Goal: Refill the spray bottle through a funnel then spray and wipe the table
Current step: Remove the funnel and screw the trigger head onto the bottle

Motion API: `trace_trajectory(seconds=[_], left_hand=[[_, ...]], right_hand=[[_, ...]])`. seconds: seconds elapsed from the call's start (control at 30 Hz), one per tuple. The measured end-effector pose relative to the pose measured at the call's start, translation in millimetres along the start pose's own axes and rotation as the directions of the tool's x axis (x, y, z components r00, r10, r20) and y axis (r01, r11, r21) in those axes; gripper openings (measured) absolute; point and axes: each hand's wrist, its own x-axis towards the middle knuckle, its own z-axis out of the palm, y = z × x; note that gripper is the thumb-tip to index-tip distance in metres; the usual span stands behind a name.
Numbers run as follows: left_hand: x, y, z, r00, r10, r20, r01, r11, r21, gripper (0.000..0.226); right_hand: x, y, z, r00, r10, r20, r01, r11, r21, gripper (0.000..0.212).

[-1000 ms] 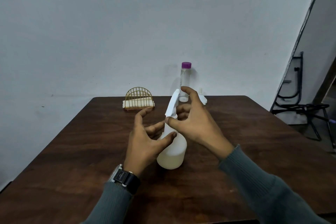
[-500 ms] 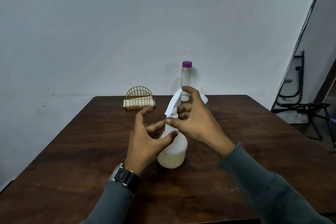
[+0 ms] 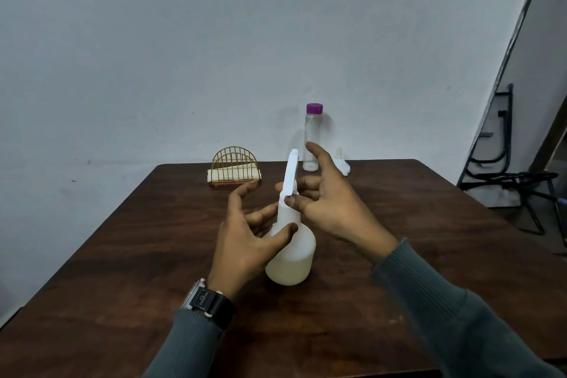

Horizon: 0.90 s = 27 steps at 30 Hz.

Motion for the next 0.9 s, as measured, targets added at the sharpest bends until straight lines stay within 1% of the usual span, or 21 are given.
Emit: trace_trajectory(seconds=[0.1, 0.17, 0.2, 0.3, 0.37, 0.4, 0.43, 0.5, 0.53, 0.6, 0.7, 0.77, 0.83, 0.9], left_hand=[[-1, 2, 1, 0.996, 0.001, 0.095, -0.009, 0.996, 0.092, 0.101], [-1, 5, 1, 0.996, -0.009, 0.091, -0.001, 0.994, 0.108, 0.101], [-3, 8, 2, 0.999, -0.008, 0.047, 0.002, 0.992, 0.126, 0.102], [-10, 17, 8, 0.990, 0.020, -0.138, 0.004, 0.985, 0.173, 0.105], [-15, 20, 11, 0.980, 0.055, -0.191, -0.014, 0.978, 0.208, 0.106], [-16, 20, 13, 0.984, 0.065, -0.169, -0.025, 0.974, 0.226, 0.106], [-15, 20, 13, 0.992, 0.064, -0.113, -0.036, 0.971, 0.238, 0.105], [-11, 15, 13, 0.999, 0.019, 0.051, -0.030, 0.974, 0.223, 0.102], [-8, 13, 12, 0.991, -0.025, 0.129, 0.001, 0.983, 0.184, 0.102], [-2, 10, 8, 0.971, -0.093, 0.220, 0.076, 0.994, 0.084, 0.105], [1, 6, 6, 0.954, -0.110, 0.280, 0.113, 0.994, 0.006, 0.105], [2, 3, 4, 0.946, -0.113, 0.305, 0.128, 0.991, -0.030, 0.103], [2, 1, 3, 0.943, -0.125, 0.308, 0.143, 0.989, -0.038, 0.103], [0, 3, 4, 0.953, -0.139, 0.270, 0.149, 0.989, -0.016, 0.103]], right_hand=[[0, -3, -3, 0.999, -0.020, 0.046, 0.020, 1.000, -0.006, 0.094], [-2, -7, -4, 0.998, -0.018, 0.059, 0.018, 1.000, -0.006, 0.090], [-3, -7, -4, 0.999, -0.012, 0.047, 0.013, 1.000, -0.023, 0.088], [-5, -6, -1, 1.000, 0.011, -0.007, -0.012, 0.997, -0.079, 0.084], [-6, -6, -2, 1.000, 0.020, 0.002, -0.019, 0.998, -0.066, 0.081], [-7, -6, -3, 1.000, 0.015, 0.017, -0.014, 0.998, -0.066, 0.080], [-7, -6, -5, 0.999, 0.006, 0.034, -0.003, 0.997, -0.074, 0.079], [-7, -6, -8, 0.998, -0.013, 0.065, 0.018, 0.996, -0.084, 0.075], [-7, -5, -10, 0.997, -0.016, 0.081, 0.022, 0.997, -0.079, 0.074], [-5, -5, -13, 0.993, -0.016, 0.114, 0.021, 0.999, -0.043, 0.071], [-5, -2, -16, 0.990, -0.003, 0.143, 0.001, 1.000, 0.009, 0.068], [-4, -1, -14, 0.990, -0.013, 0.143, 0.017, 1.000, -0.024, 0.067], [-4, -1, -13, 0.988, -0.025, 0.152, 0.033, 0.998, -0.047, 0.066], [-7, -1, -12, 0.991, -0.023, 0.135, 0.031, 0.998, -0.062, 0.067]])
